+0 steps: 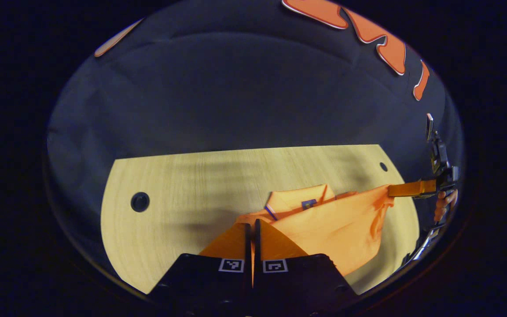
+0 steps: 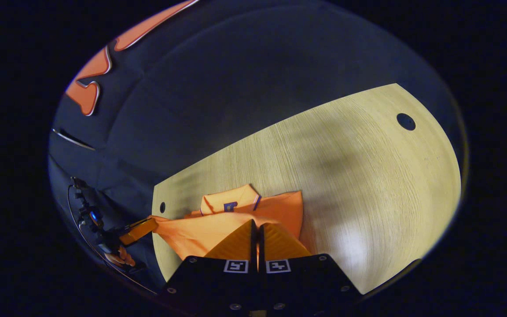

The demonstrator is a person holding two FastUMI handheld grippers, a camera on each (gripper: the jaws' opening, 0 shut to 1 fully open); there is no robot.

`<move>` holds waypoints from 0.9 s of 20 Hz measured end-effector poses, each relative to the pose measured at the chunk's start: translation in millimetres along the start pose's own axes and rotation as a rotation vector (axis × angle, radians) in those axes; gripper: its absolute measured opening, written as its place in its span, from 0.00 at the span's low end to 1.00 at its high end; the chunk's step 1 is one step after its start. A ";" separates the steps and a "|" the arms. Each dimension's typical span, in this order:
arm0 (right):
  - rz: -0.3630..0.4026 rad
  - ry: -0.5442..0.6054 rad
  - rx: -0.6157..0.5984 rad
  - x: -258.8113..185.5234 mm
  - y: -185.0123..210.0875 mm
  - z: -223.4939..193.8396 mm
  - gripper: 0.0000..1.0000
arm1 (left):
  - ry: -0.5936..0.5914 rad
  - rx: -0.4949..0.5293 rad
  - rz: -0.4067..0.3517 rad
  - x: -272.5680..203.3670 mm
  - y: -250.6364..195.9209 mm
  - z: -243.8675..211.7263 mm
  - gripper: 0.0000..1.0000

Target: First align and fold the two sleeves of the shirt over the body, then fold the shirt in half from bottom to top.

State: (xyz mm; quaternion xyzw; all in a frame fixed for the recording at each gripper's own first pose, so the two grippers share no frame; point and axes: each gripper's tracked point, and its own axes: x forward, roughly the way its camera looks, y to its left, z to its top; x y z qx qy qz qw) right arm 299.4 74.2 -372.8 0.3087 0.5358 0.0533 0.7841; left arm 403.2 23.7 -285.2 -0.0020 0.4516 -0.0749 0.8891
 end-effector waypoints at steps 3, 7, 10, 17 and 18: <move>0.034 -0.029 0.097 3.2 3.8 16.6 0.04 | -0.020 -0.014 0.068 3.3 12.4 3.0 0.07; 0.055 -0.096 0.029 -20.6 2.9 35.3 0.37 | -0.110 -0.036 0.086 -16.9 15.3 20.4 0.59; 0.040 -0.180 -0.091 -41.9 10.1 38.1 0.71 | -0.199 -0.024 0.114 -48.3 19.0 40.0 0.91; -0.024 -0.433 -0.376 -135.2 33.5 46.9 0.98 | -0.379 0.018 0.100 -139.4 -23.0 61.1 0.96; -0.025 -0.471 -0.403 -151.0 38.2 46.9 0.98 | -0.400 0.032 0.101 -152.8 -30.8 59.4 0.96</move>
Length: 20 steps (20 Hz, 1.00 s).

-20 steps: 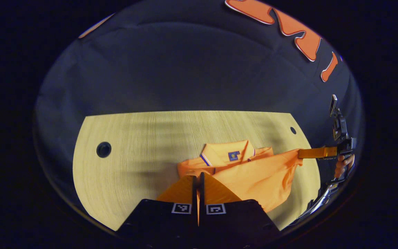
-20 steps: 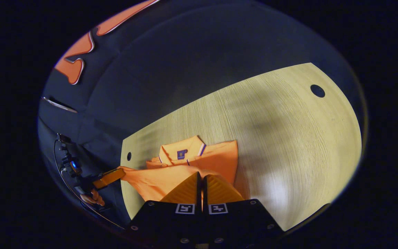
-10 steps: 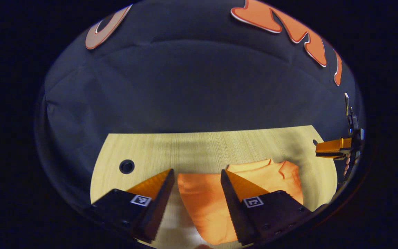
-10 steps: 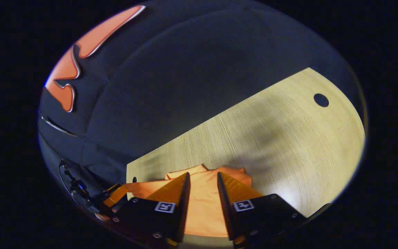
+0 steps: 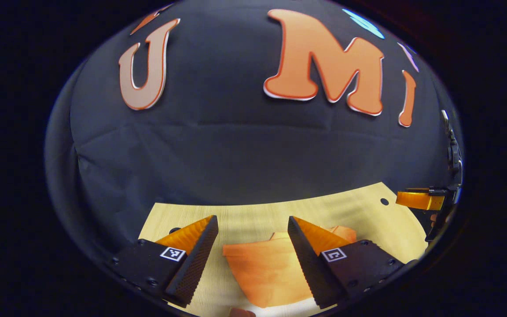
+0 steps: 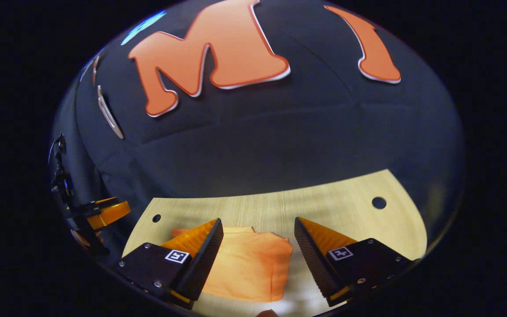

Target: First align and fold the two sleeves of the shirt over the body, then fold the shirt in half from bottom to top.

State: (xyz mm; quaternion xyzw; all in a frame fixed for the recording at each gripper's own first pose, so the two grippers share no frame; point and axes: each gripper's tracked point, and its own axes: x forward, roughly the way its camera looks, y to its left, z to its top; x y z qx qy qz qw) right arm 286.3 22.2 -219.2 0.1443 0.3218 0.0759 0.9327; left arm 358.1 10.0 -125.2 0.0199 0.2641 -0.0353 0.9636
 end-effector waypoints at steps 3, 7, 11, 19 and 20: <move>-0.011 -0.097 -0.058 -33.5 8.7 19.3 0.99 | -0.069 0.004 -0.021 -42.0 -27.8 14.8 0.98; -0.001 -0.197 -0.122 -82.0 16.6 31.7 0.98 | -0.168 0.014 -0.017 -96.3 -60.4 33.5 0.98; 0.073 -0.269 -0.173 -119.1 36.2 33.2 0.99 | -0.290 -0.005 -0.026 -147.0 -88.8 46.9 0.98; 0.195 -0.453 -0.253 -183.6 76.8 29.8 0.98 | -0.480 -0.023 0.110 -236.2 -95.2 39.3 0.98; 0.203 -0.471 -0.265 -189.0 79.9 28.6 0.98 | -0.487 -0.029 0.122 -240.6 -97.3 34.8 0.98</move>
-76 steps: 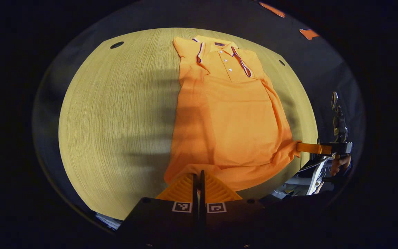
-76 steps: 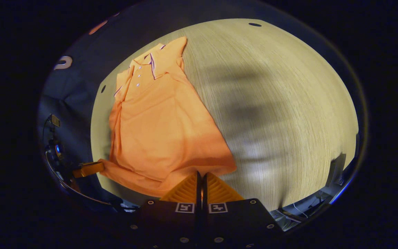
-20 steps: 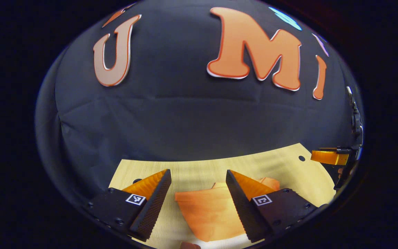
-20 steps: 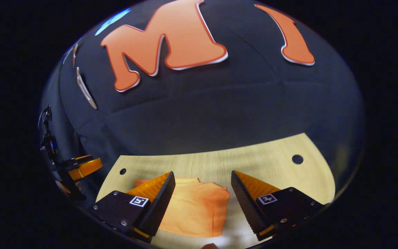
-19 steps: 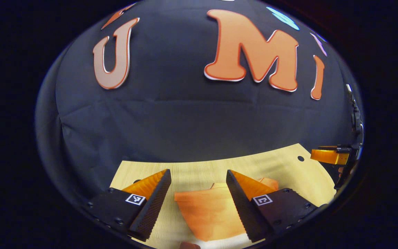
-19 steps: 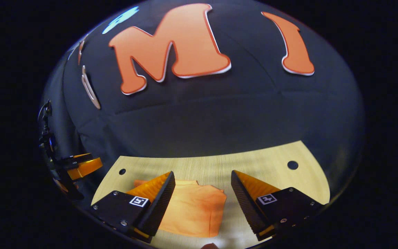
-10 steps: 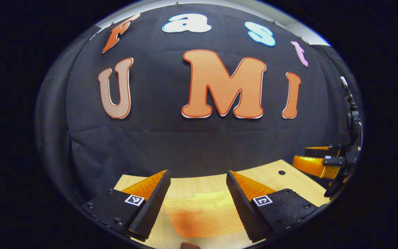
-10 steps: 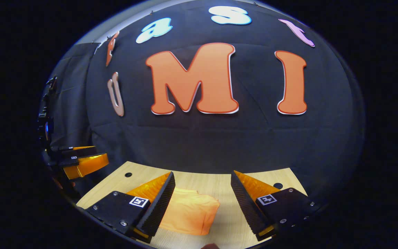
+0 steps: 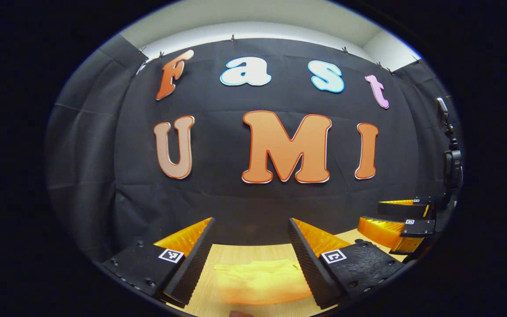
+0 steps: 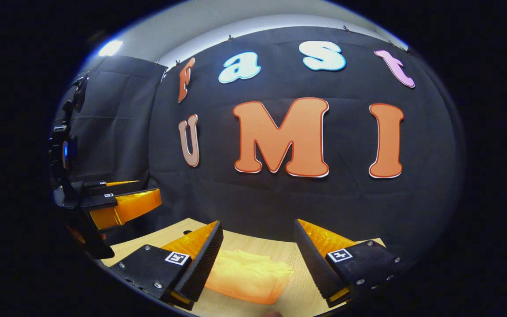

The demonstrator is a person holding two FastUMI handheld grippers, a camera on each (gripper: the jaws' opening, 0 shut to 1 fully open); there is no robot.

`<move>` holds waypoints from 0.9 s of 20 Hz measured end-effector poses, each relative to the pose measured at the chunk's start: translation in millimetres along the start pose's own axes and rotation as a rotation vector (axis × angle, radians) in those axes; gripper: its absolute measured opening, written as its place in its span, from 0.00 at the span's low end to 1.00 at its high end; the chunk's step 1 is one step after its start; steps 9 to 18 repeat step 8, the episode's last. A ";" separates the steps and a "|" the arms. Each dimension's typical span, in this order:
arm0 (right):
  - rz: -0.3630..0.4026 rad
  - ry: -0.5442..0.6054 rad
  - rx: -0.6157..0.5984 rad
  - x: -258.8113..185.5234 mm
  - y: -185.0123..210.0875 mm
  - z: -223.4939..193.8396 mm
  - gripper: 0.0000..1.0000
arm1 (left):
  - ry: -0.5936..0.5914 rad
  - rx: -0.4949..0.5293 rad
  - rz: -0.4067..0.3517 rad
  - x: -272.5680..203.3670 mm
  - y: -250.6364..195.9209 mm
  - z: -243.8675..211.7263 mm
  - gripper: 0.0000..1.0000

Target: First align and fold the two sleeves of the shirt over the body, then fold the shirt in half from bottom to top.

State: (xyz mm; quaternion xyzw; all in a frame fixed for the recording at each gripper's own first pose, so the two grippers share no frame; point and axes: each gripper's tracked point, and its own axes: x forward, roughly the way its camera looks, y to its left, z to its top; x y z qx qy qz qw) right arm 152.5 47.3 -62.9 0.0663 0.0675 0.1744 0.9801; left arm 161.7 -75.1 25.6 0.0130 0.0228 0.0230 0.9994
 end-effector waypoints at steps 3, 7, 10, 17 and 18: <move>0.065 -0.025 -0.011 -8.3 20.0 -2.1 0.98 | -0.015 0.010 0.035 -20.6 1.0 -7.4 0.98; 0.088 -0.026 -0.016 -15.9 28.6 -7.9 0.98 | -0.019 0.044 0.070 -45.5 3.8 -19.3 0.96; 0.090 -0.030 -0.018 -15.7 31.1 -7.3 0.98 | -0.025 0.047 0.071 -50.2 1.3 -21.5 0.97; 0.090 -0.030 -0.018 -15.7 31.1 -7.3 0.98 | -0.025 0.047 0.071 -50.2 1.3 -21.5 0.97; 0.090 -0.030 -0.018 -15.7 31.1 -7.3 0.98 | -0.025 0.047 0.071 -50.2 1.3 -21.5 0.97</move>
